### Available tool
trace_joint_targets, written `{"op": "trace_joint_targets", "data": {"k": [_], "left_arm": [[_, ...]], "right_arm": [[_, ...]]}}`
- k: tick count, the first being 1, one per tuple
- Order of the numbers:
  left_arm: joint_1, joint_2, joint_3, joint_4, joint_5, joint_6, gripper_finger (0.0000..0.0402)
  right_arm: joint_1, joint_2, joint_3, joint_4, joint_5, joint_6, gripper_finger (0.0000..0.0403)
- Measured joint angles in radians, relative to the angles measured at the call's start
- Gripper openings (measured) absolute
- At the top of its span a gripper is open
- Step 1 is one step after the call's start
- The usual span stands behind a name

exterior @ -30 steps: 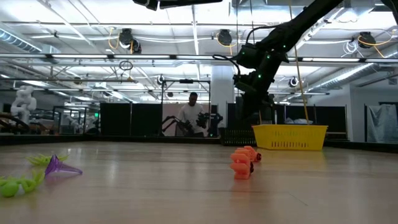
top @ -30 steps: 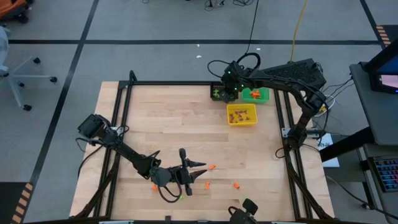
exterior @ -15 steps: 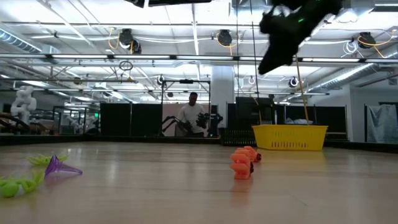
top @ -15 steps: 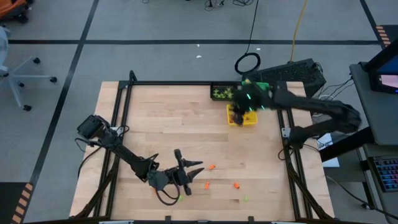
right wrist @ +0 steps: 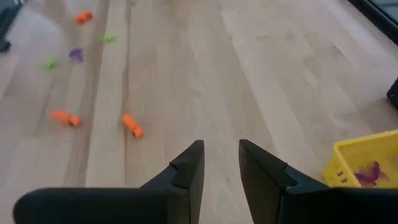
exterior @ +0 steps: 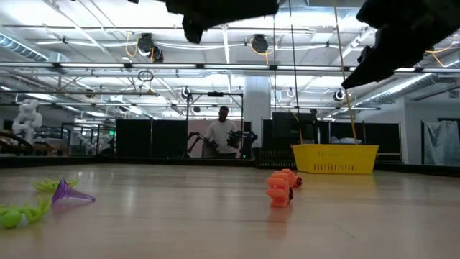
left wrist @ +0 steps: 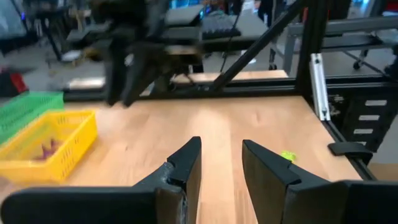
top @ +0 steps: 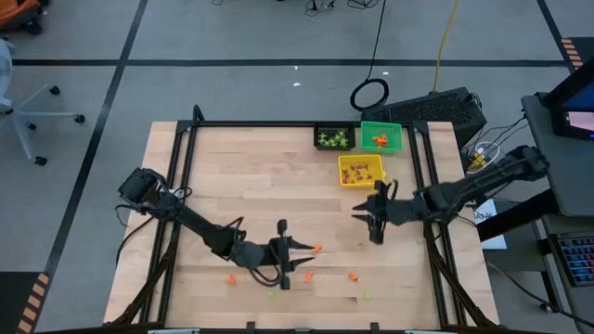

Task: Sort Halloween decoration
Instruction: Put the orange skeleton toy into the green basket

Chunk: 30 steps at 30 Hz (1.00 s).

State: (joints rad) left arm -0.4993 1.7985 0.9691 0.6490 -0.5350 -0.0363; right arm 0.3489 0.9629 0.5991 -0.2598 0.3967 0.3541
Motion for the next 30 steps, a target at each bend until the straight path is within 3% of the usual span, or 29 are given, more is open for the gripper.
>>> {"op": "trace_joint_targets", "data": {"k": [5,12,23,30], "left_arm": [[0.011,0.000,0.000,-0.066,-0.013,-0.113,0.0115],[-0.007,0.026,0.000,-0.172,-0.129,-0.217,0.0115],[-0.011,0.226,0.084,-0.137,-0.206,-0.270,0.0118],[-0.009,0.306,0.142,-0.139,-0.206,-0.299,0.0172]], "right_arm": [[0.107,0.055,-0.002,0.021,0.076,-0.006,0.0089],[0.206,0.168,-0.002,0.103,0.079,-0.026,0.0089],[0.273,0.339,-0.002,0.182,0.079,-0.084,0.0089],[0.268,0.344,-0.001,0.183,0.079,-0.114,0.0089]]}}
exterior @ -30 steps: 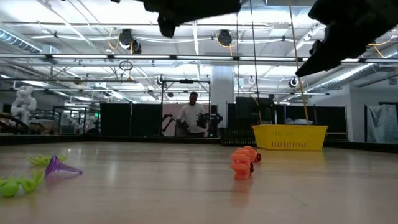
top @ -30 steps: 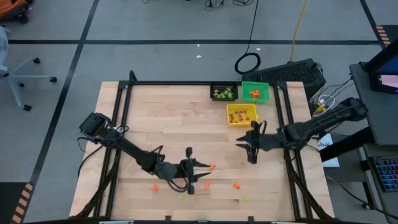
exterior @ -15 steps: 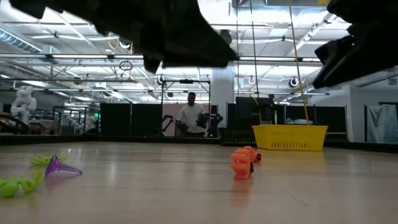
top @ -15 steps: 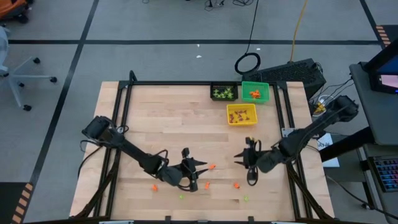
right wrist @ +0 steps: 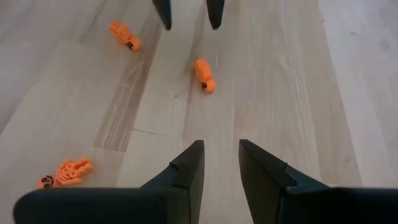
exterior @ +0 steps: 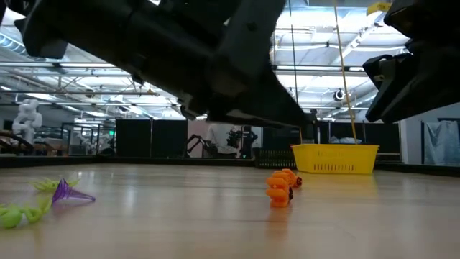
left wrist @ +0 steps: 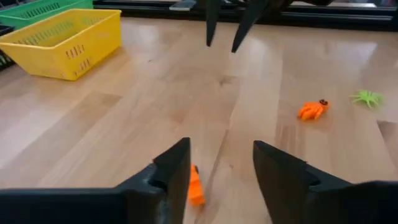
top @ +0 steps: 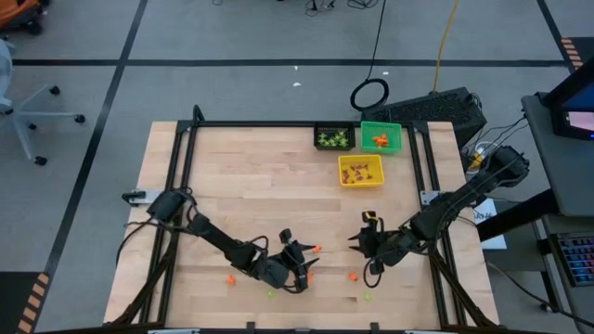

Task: Sort Halloween decoration
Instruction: Put the orange skeleton toy into the green basket

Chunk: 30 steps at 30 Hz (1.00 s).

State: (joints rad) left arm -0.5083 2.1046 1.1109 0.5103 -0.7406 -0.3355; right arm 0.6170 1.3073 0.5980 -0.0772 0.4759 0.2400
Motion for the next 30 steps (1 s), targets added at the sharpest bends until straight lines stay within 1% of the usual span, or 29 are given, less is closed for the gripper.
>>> {"op": "trace_joint_targets", "data": {"k": [3,6,12,19,23,30], "left_arm": [[0.000,0.018,0.007,0.005,0.000,0.000,0.0201],[0.000,0.034,0.007,-0.010,0.001,-0.046,0.0215],[0.004,0.038,0.006,-0.114,0.005,-0.138,0.0217],[0.008,0.037,0.006,-0.112,0.011,-0.151,0.0217],[0.033,0.037,0.006,-0.133,0.065,-0.157,0.0217],[0.049,0.037,0.006,-0.129,0.081,-0.159,0.0217]], "right_arm": [[0.000,0.000,0.000,-0.001,0.000,-0.002,0.0089],[0.000,0.000,0.000,0.000,0.001,-0.002,0.0089],[0.000,0.000,0.000,0.002,0.003,-0.002,0.0089],[0.000,0.000,0.000,0.002,0.003,-0.002,0.0089],[0.000,0.000,0.000,0.004,0.004,-0.002,0.0089],[0.000,0.000,0.000,0.006,0.004,-0.002,0.0089]]}}
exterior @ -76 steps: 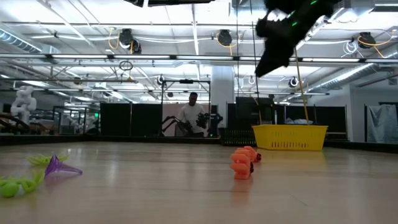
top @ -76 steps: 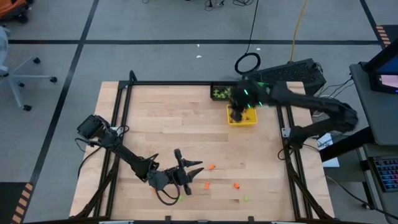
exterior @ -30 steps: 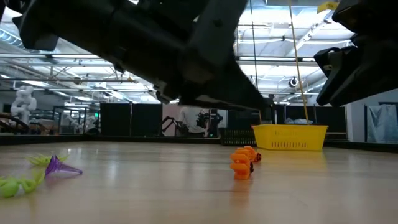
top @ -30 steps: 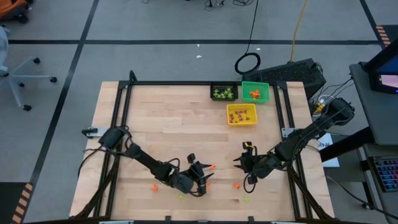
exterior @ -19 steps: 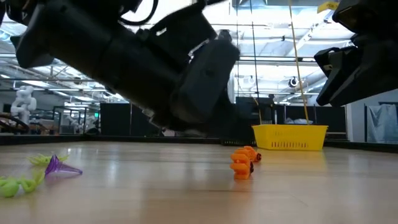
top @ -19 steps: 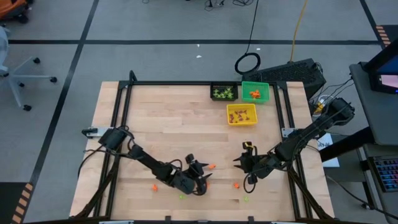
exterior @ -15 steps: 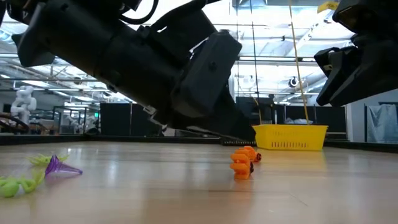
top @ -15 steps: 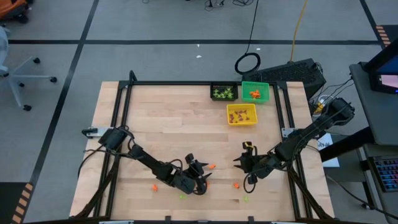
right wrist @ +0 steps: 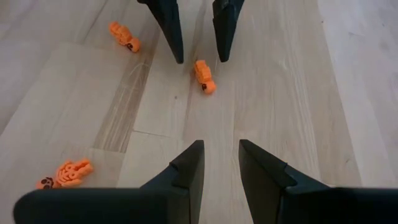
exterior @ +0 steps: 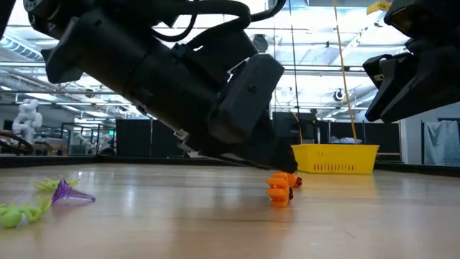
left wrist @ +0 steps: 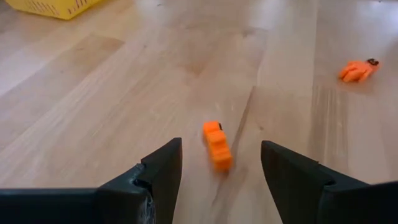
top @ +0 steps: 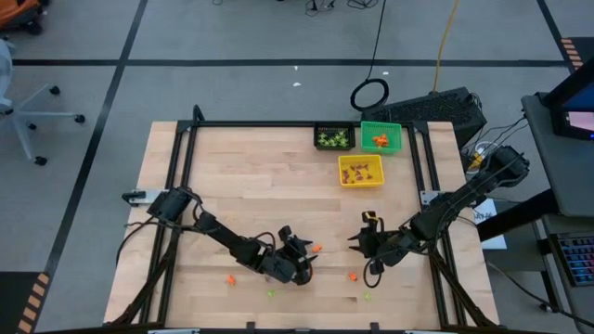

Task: Sort Halloween decoration
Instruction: Put the orange skeleton toy into the green basket

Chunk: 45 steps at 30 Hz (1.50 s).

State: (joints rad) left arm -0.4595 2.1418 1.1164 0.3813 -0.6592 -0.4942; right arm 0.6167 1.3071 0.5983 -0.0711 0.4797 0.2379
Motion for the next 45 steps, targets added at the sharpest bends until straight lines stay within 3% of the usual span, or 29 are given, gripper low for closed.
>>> {"op": "trace_joint_targets", "data": {"k": [7,20,24,31,39,45], "left_arm": [[0.007,0.000,0.000,-0.010,0.011,-0.024,0.0213],[0.014,0.000,0.000,-0.028,0.040,-0.024,0.0120],[0.023,0.001,0.000,-0.028,0.084,-0.024,0.0108],[0.029,0.042,0.000,0.022,0.067,-0.016,0.0099],[0.028,0.058,0.000,0.067,0.067,0.008,0.0013],[0.024,0.039,0.000,0.057,0.082,0.053,0.0020]], "right_arm": [[0.000,0.000,0.000,0.000,0.000,0.000,0.0089],[0.000,0.000,0.000,0.004,0.000,0.000,0.0089],[0.000,0.000,0.000,0.026,0.000,-0.016,0.0089],[0.000,0.001,0.000,0.054,-0.002,-0.041,0.0089],[0.000,0.000,0.001,0.053,-0.004,-0.041,0.0089],[0.000,0.000,0.001,0.053,-0.004,-0.039,0.0089]]}}
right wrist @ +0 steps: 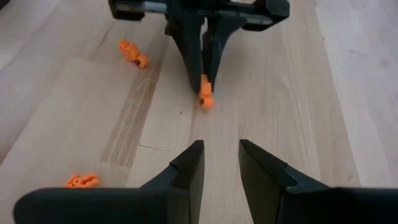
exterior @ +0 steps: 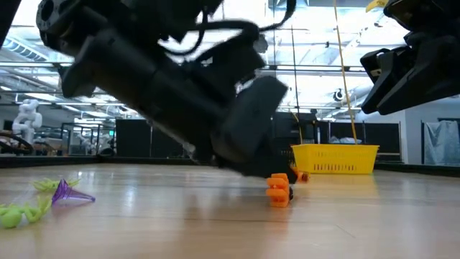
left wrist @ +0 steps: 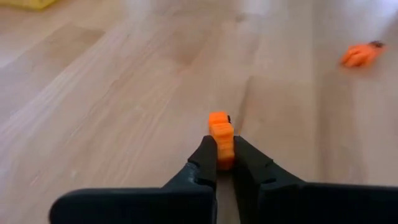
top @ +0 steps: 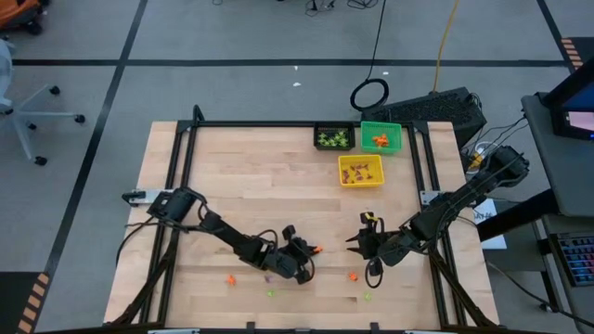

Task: Sort Halloween decoration
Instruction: Put the orange skeleton toy into the green basket

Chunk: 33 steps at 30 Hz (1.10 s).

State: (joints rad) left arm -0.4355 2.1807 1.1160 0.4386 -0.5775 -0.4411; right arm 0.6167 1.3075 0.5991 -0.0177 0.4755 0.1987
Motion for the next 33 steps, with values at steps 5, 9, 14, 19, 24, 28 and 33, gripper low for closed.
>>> {"op": "trace_joint_targets", "data": {"k": [5,9,14,19,24,28,33], "left_arm": [[-0.005,-0.061,0.000,0.006,0.008,0.076,0.0021],[-0.003,-0.126,0.000,-0.003,0.005,0.152,0.0021],[-0.009,-0.209,0.000,-0.003,0.003,0.237,0.0021],[-0.025,-0.247,0.000,0.030,0.000,0.292,0.0021],[-0.052,-0.254,0.000,0.172,-0.020,0.409,0.0021],[-0.078,-0.254,-0.012,0.277,-0.056,0.499,0.0021],[-0.106,-0.254,-0.032,0.497,-0.029,0.580,0.0022]], "right_arm": [[0.000,0.000,0.000,0.005,-0.004,0.046,0.0089],[0.000,0.000,0.000,0.041,-0.005,0.050,0.0089],[0.000,0.000,0.000,0.093,-0.005,0.029,0.0089],[0.000,0.000,0.000,0.131,-0.005,-0.009,0.0089],[0.000,0.000,0.000,0.134,-0.005,-0.028,0.0089],[0.000,0.000,0.000,0.134,-0.005,-0.031,0.0089],[0.000,0.000,0.000,0.134,-0.005,-0.032,0.0089]]}}
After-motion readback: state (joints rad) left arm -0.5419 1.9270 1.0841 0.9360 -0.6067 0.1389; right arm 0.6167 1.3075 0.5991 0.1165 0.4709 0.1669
